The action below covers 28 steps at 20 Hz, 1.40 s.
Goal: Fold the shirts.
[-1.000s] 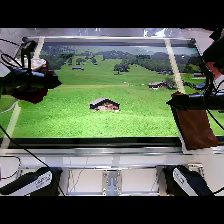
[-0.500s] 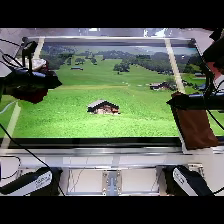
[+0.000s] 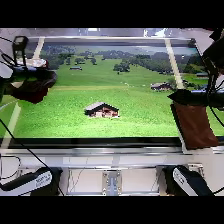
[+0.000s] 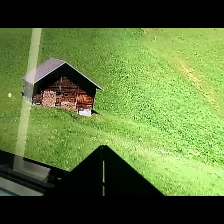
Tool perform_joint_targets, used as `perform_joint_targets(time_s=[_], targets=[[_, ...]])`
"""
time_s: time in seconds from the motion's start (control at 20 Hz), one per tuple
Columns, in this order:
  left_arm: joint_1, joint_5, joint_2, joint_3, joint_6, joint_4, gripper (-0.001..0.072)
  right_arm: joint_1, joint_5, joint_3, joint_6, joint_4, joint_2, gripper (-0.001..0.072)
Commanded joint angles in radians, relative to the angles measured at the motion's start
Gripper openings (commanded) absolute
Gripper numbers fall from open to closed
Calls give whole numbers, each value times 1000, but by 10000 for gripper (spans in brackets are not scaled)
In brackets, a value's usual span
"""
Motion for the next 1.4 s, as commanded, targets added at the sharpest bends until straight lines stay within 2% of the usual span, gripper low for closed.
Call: perform_joint_targets(time_s=[0.0, 0.05, 0.1, 0.15, 0.25, 0.45, 0.55, 0.6, 0.7, 0.75, 1.05, 1.1, 1.15, 1.2, 1.25, 1.35], targets=[[106, 343, -36, 3, -245, 178, 79, 1, -37, 1, 5, 13, 0, 19], [151, 334, -64, 4, -304, 178, 235, 1, -67, 1, 5, 17, 0, 18], [198, 301, -100, 5, -360, 174, 437, 1, -93, 1, 10, 30, 0, 18], [241, 263, -138, 5, -400, 145, 518, 1, -119, 1, 10, 52, 0, 18], [307, 242, -212, 5, -411, 38, 519, 1, -180, 1, 11, 87, 0, 18], [397, 327, -338, 12, -410, -286, 520, 1, -223, 1, 47, 183, 0, 18], [429, 327, -396, 35, -408, -426, 566, 1, -227, 1, 47, 247, 0, 36], [438, 327, -423, 54, -371, -475, 576, 1, -232, 1, 47, 275, 0, 111], [441, 335, -464, 95, -265, -538, 577, 1, -235, 1, 47, 315, 0, 375], [441, 336, -482, 117, -243, -560, 577, 1, -235, 1, 46, 326, 0, 424], [439, 326, -573, 221, -244, -571, 571, 1, -264, 1, 47, 332, 0, 421], [439, 323, -580, 224, -244, -571, 517, 1, -276, 1, 47, 339, 0, 420], [439, 322, -584, 224, -244, -571, 312, 1, -289, 1, 47, 349, 0, 419], [439, 323, -585, 224, -244, -571, 44, 1, -297, 1, 47, 360, 0, 410], [439, 323, -584, 226, -244, -572, 14, 1, -300, 1, 47, 370, 0, 410], [439, 305, -575, 235, -244, -572, 13, 1, -302, 1, 47, 391, 0, 410]])
